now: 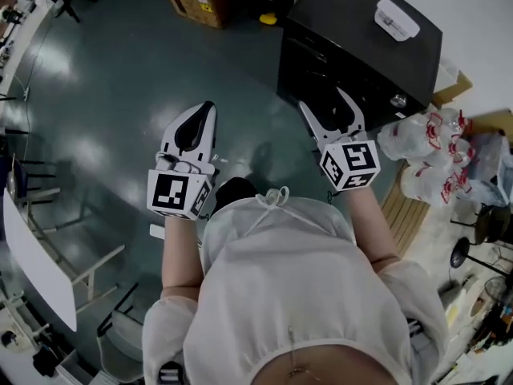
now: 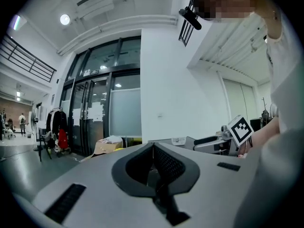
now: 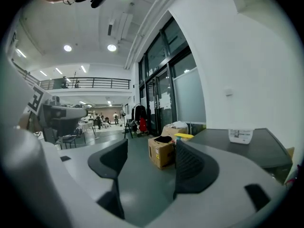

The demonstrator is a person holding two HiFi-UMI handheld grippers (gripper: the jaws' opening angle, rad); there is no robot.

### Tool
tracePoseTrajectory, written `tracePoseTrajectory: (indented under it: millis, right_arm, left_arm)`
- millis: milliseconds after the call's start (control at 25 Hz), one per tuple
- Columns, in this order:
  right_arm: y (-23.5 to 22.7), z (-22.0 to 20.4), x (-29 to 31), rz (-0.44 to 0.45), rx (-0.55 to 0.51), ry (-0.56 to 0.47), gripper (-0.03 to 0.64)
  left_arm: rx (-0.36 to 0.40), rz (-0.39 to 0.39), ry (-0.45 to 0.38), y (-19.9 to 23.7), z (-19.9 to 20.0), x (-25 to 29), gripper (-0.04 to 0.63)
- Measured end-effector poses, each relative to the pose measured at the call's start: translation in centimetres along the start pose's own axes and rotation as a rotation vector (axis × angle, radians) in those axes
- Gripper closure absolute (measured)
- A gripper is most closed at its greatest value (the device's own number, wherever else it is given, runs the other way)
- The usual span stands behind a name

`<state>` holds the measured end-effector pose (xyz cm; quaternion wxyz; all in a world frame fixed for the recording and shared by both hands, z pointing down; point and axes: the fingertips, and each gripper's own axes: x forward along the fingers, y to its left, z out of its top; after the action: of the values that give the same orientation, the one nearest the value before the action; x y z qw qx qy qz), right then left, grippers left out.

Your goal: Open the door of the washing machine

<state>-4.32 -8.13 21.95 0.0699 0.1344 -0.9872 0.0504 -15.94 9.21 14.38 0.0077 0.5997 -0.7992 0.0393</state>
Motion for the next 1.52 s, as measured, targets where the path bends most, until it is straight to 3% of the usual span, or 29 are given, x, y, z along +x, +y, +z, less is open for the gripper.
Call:
tracePoseTrajectory:
  millis: [320,840,1000,1160,1280,1360,1520]
  right_arm:
    - [-6.5,-1.9,4.8,-0.173,0.040,0.033,0.304]
    - [-13.1,-5.7,15.2,-0.548,0.211,0.165,0.314]
    - [-14.2,-9.5,17.8,-0.635,0.275,0.261,0.314]
    - [-15.2,-14.7,19.5,-0.745,0.408,0.345,0.319]
    - [-16.5,-19.3,20.1,-0.877,0.524,0.383,0.316]
    - [-17.1,-22.9,20.5,-0.947,0.603,0.418,0.316]
    - [-17.9,-29.4,21.7,-1.004,0.719,0.509,0.316]
  left_arm:
    - [0.004,-0.208,0.018,1.1,-2.0,11.9,0.574]
    - [0.011,-0.592,0.087,7.8,-5.3,29.1,0.574]
    - [0.007,-0.685,0.108,8.6,-7.7,33.3,0.574]
    - [0.039,-0.771,0.233,9.0,-12.4,35.6,0.574]
    - [0.030,-0.834,0.270,8.7,-15.4,37.1,0.574]
    - [0.019,-0.860,0.286,8.6,-17.7,37.9,0.574]
    - [0.010,-0.883,0.311,8.5,-22.0,39.4,0.574]
